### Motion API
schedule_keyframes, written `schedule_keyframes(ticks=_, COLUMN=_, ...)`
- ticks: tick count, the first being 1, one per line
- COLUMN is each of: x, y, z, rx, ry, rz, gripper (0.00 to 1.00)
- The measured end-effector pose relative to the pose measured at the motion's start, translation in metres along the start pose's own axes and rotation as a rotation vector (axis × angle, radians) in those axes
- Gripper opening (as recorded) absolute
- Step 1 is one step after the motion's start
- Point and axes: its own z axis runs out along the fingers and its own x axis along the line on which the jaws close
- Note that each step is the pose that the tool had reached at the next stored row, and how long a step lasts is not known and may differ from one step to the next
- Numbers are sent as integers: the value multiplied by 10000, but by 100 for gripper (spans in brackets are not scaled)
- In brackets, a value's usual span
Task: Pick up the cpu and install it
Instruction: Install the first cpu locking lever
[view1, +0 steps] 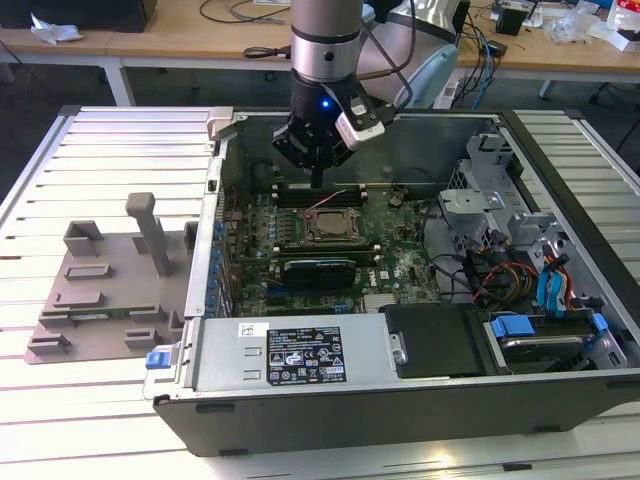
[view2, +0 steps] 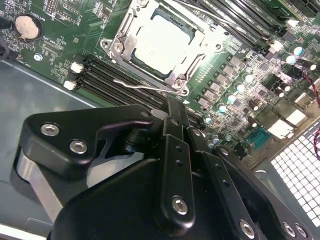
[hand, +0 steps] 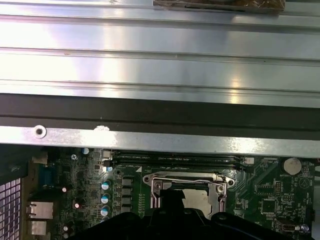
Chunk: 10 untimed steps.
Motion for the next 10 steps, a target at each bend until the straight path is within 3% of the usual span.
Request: schedule_keyframes(ticks=10, x=-8, y=0, z=37, rx=0, ry=4, rz=0, gripper=11)
